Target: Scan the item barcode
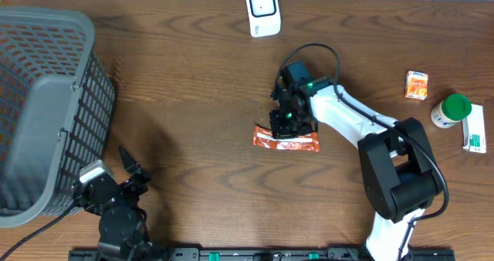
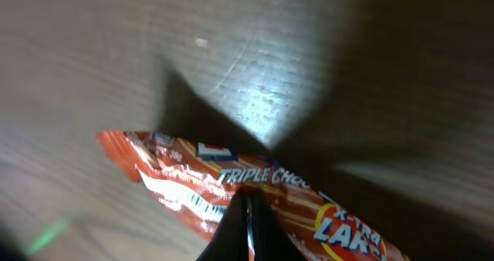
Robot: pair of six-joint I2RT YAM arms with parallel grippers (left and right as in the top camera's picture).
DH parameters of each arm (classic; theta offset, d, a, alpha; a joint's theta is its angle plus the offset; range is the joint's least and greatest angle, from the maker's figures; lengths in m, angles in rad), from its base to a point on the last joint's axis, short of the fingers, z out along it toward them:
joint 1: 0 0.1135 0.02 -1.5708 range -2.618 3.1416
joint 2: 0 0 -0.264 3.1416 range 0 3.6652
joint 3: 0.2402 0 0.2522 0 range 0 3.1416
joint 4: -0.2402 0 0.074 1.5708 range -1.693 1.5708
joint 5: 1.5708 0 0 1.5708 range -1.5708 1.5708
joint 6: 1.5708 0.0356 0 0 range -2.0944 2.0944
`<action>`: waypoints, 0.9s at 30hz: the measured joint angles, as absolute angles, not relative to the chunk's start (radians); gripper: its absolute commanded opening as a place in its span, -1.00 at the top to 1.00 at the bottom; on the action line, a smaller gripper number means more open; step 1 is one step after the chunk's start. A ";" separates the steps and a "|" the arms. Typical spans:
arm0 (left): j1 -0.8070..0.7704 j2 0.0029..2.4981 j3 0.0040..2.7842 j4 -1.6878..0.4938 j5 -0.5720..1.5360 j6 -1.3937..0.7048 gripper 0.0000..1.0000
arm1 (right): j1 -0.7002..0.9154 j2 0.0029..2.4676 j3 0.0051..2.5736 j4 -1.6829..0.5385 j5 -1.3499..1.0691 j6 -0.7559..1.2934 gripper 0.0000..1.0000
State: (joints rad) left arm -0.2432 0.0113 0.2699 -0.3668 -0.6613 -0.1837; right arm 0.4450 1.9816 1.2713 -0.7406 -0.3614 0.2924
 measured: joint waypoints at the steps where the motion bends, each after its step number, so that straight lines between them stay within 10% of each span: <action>1: -0.243 0.011 0.270 -0.367 -0.661 -0.184 -0.70 | 0.445 1.977 1.259 -0.722 -0.356 0.310 0.98; 27: -0.243 0.011 0.270 -0.367 -0.661 -0.184 -0.71 | 0.455 1.906 1.244 -0.767 -0.256 0.470 0.98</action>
State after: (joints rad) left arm -0.2432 0.0113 0.2699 -0.3668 -0.6613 -0.1837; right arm 0.4549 1.9057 1.2438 -0.7666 -0.2562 0.4702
